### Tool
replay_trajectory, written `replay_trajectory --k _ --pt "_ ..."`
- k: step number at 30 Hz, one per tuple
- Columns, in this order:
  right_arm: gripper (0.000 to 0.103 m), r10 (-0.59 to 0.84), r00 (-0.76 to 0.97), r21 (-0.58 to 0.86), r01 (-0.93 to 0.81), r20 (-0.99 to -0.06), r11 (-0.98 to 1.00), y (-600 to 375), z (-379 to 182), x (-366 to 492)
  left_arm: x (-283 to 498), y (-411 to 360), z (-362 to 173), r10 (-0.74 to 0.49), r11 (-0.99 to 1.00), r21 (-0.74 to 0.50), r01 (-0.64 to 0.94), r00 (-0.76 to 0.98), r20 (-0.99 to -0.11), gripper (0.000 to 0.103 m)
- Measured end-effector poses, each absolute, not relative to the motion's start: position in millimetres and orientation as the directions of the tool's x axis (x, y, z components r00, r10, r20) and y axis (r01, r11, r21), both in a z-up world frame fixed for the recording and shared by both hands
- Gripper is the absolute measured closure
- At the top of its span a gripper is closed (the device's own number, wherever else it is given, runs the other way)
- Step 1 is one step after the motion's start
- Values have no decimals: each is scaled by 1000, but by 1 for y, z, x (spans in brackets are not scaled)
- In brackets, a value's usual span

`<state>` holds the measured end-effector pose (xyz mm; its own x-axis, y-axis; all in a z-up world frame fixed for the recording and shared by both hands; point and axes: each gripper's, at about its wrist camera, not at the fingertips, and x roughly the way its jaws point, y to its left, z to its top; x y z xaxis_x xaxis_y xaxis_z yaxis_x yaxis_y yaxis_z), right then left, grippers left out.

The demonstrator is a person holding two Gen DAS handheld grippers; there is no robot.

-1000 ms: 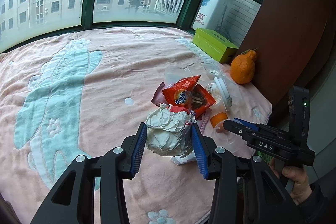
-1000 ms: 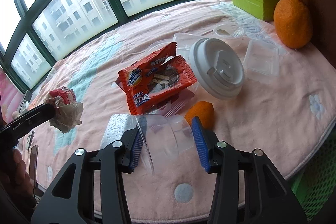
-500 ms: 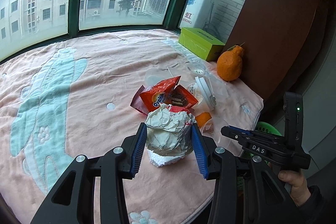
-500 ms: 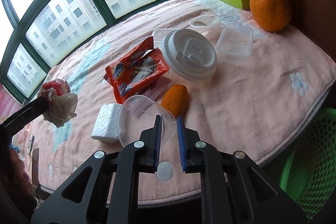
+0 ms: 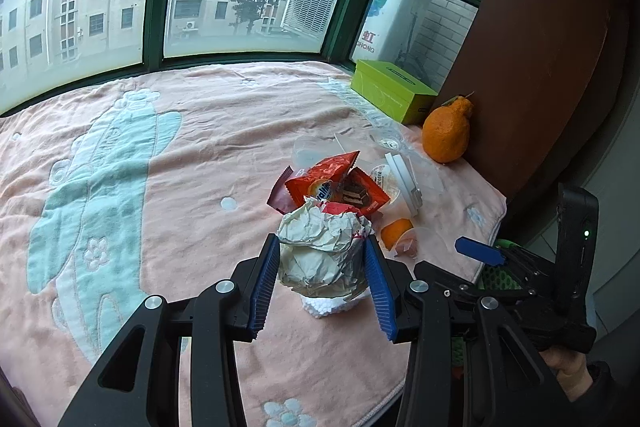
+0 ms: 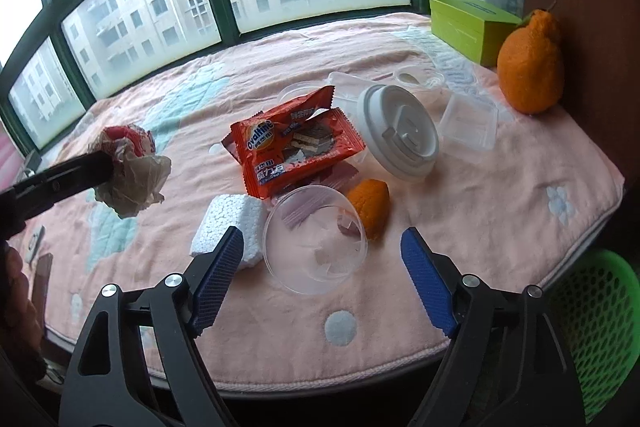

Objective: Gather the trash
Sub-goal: 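Lift the tissue with the left tool while the right tool grasps the clear cup, then carry tissue and cup over the green basket and open both tools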

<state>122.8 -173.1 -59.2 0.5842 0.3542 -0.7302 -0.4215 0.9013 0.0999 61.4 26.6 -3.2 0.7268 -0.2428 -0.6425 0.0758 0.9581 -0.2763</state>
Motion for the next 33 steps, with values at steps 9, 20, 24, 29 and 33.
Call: replay_trajectory --k 9,20,24,29,33 --pt "18 213 612 -51 -384 -762 922 -151 -77 133 60 39 -5 -237 955 -290 55 730 -641 61" --pt "39 286 592 53 -379 -754 924 -168 -69 129 64 26 0 -255 955 -283 85 723 -642 61" --pt "39 325 598 122 -355 -732 927 -188 -54 121 67 14 5 -277 952 -285 114 718 -639 61" --pt "39 290 636 159 -257 -715 953 -241 -41 103 74 -16 8 -336 939 -290 187 687 -644 61" --pt "39 198 655 153 -127 -729 980 -298 -43 90 83 -55 6 -402 915 -302 266 643 -652 61"
